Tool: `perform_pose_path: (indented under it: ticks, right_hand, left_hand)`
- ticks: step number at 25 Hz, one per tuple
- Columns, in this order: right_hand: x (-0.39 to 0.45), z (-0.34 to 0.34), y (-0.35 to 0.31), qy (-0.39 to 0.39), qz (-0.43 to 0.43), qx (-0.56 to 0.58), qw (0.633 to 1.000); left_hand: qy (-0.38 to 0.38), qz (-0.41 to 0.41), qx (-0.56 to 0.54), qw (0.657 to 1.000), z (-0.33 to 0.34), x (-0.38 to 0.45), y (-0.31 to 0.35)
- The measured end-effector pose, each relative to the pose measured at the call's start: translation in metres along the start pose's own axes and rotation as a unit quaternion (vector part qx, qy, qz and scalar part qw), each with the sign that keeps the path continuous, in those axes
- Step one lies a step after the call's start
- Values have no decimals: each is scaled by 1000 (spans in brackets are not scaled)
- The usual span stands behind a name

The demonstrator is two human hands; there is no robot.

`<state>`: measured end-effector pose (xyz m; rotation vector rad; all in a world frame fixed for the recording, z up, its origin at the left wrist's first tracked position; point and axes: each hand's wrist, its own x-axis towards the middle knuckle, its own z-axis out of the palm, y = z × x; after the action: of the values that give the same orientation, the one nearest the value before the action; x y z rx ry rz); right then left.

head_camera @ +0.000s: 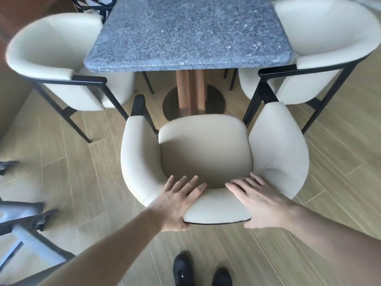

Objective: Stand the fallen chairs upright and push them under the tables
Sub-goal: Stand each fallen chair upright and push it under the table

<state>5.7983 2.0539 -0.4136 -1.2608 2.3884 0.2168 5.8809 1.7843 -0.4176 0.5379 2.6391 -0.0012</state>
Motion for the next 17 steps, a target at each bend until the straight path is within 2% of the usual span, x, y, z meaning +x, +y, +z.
perform_pose_path:
  ticks: [2,4,12,17]
  right_hand:
    - [-4,-8,15,-43,-14,-7,999]
    - [-9,-16,30,-81,10,-20,996]
    - [-7,-20,34,-73,-1,-101,992]
    - [6,-26,26,-69,7,-92,993]
  left_hand:
    - [-24,22,9,999,-4,0,-9]
    - [-44,34,8,998,-10,2,-16]
    - [1,67,24,997,-11,6,-21]
    - [-3,73,27,997,-14,6,-42]
